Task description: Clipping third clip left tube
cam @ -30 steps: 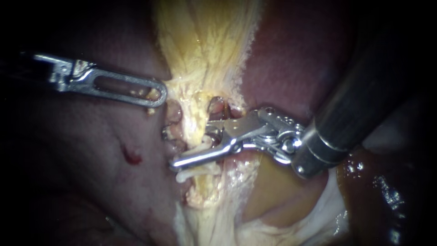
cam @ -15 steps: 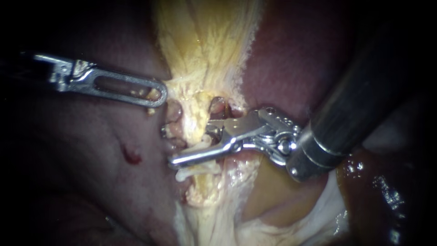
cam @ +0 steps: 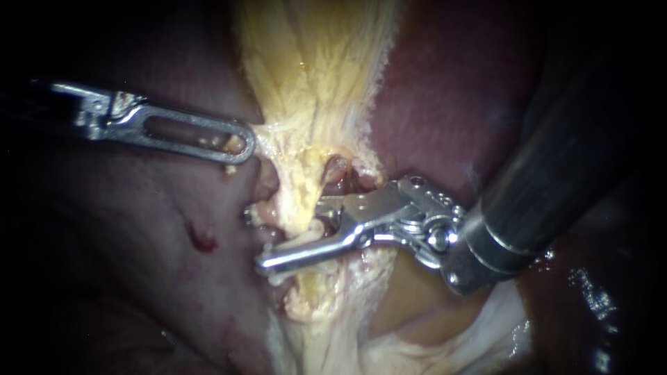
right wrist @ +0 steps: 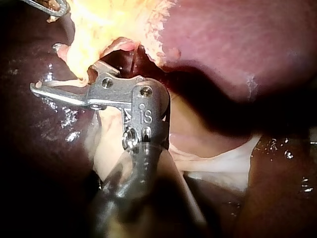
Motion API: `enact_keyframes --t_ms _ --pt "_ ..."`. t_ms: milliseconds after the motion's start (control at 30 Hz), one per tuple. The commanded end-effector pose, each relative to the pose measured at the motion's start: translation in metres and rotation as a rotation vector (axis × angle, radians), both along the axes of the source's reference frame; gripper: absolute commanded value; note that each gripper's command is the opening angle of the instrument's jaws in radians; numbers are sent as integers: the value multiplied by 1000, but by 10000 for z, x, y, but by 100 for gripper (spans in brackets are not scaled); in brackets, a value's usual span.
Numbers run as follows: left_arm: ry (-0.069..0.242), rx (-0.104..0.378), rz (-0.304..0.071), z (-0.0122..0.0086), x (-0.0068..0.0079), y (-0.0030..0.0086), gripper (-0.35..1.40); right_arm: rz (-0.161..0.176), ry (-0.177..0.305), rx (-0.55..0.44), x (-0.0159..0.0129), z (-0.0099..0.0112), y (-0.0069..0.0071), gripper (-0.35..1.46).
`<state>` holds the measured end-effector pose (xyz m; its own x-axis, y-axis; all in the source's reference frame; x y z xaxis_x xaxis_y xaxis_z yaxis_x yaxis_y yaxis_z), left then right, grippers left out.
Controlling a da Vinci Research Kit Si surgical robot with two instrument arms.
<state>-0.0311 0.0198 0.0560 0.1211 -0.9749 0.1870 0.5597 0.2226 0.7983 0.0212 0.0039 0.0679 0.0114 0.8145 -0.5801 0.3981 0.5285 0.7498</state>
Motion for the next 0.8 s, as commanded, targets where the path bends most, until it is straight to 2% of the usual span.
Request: enact_keyframes --t_ms 33,233,500,800 --pt "0 0 0 0 0 0 -35 17 -13 4 0 1 1 49" --pt "0 0 0 0 0 0 -35 43 -39 9 -9 6 7 40" --pt "0 0 0 0 0 0 -35 77 -74 14 -24 14 15 14" --pt "0 0 0 0 0 0 -35 93 -91 16 -32 19 17 -20"
